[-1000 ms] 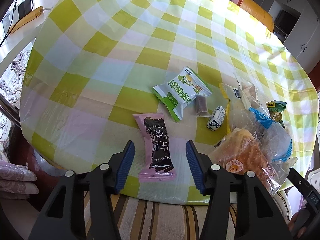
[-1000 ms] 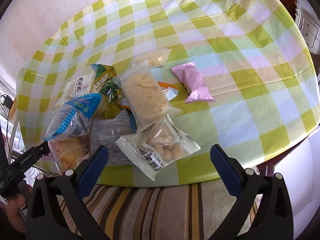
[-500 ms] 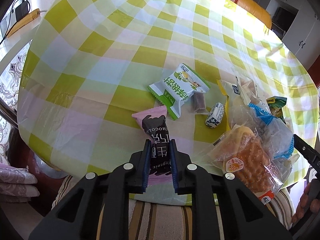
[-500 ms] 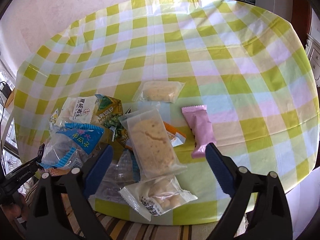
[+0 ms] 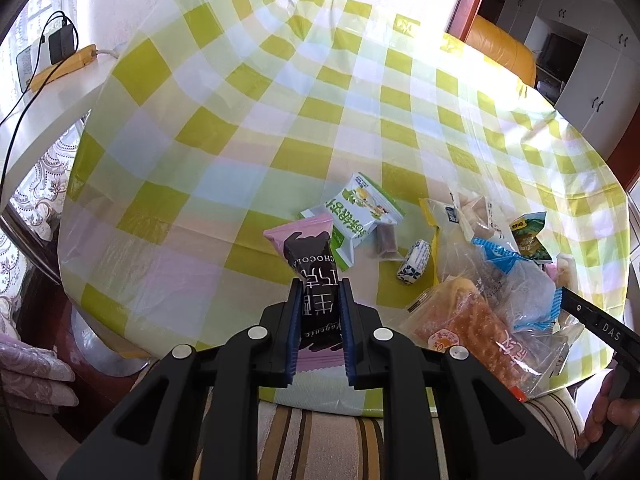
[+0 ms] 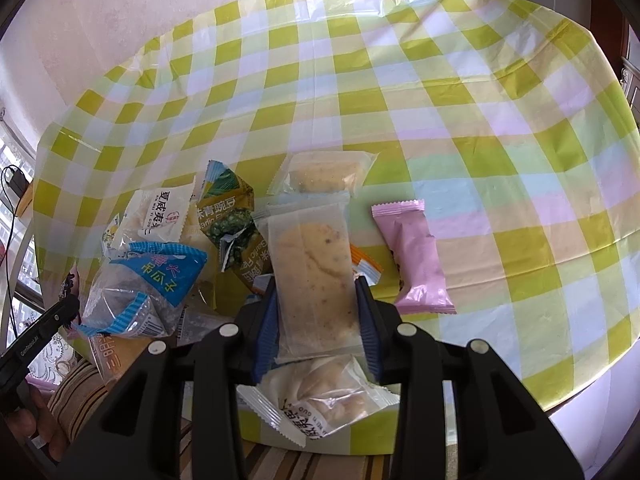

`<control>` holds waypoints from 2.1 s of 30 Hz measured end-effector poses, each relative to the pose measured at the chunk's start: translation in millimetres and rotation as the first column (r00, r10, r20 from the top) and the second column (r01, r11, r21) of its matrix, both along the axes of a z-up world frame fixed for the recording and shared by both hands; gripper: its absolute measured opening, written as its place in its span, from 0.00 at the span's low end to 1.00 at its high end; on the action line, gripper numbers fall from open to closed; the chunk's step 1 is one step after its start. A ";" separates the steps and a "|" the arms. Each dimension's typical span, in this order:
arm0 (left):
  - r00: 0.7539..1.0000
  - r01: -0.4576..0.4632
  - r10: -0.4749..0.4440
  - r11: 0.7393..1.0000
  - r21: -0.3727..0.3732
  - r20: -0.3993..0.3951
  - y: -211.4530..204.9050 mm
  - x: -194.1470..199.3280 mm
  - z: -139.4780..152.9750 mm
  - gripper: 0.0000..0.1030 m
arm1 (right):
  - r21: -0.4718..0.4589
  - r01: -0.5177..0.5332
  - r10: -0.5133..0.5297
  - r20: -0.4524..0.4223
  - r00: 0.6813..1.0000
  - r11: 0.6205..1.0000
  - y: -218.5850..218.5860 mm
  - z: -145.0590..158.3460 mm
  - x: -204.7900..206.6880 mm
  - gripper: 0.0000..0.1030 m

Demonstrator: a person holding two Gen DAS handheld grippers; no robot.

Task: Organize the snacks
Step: 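Carry both snacks to the white box and open both grippers to drop them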

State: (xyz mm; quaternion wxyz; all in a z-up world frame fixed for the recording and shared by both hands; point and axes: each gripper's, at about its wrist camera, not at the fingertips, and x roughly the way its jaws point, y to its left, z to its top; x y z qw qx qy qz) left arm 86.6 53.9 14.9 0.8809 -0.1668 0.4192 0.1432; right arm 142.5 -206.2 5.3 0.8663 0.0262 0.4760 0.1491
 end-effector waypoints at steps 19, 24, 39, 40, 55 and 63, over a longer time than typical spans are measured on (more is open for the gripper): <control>0.958 0.244 -0.252 0.967 0.075 0.137 -105.5 -6.2 56.5 0.17 | 0.057 0.130 -0.134 0.074 0.988 0.990 -88.9 39.9 -42.1 0.36; 0.911 0.384 -0.389 0.921 0.062 0.138 -160.1 0.2 58.5 0.17 | 0.035 0.203 -0.205 0.085 0.975 0.979 -130.3 39.9 -57.2 0.36; 0.649 0.749 -0.760 0.633 -0.195 0.023 -328.7 24.3 14.1 0.17 | -0.064 0.414 -0.416 -0.011 0.910 0.908 -245.4 -12.9 -98.1 0.36; 0.629 0.762 -0.777 0.613 -0.209 0.014 -338.8 24.0 10.1 0.17 | -0.070 0.424 -0.426 -0.024 0.904 0.903 -250.3 -18.8 -99.2 0.36; 0.504 0.821 -0.861 0.501 -0.275 -0.067 -403.0 23.9 -15.1 0.58 | -0.129 0.503 -0.517 -0.122 0.847 0.855 -293.8 -61.4 -124.2 0.65; 0.549 0.819 -0.836 0.540 -0.196 -0.010 -388.1 16.9 3.6 0.72 | -0.181 0.499 -0.515 -0.056 0.855 0.848 -280.2 -45.8 -118.8 0.77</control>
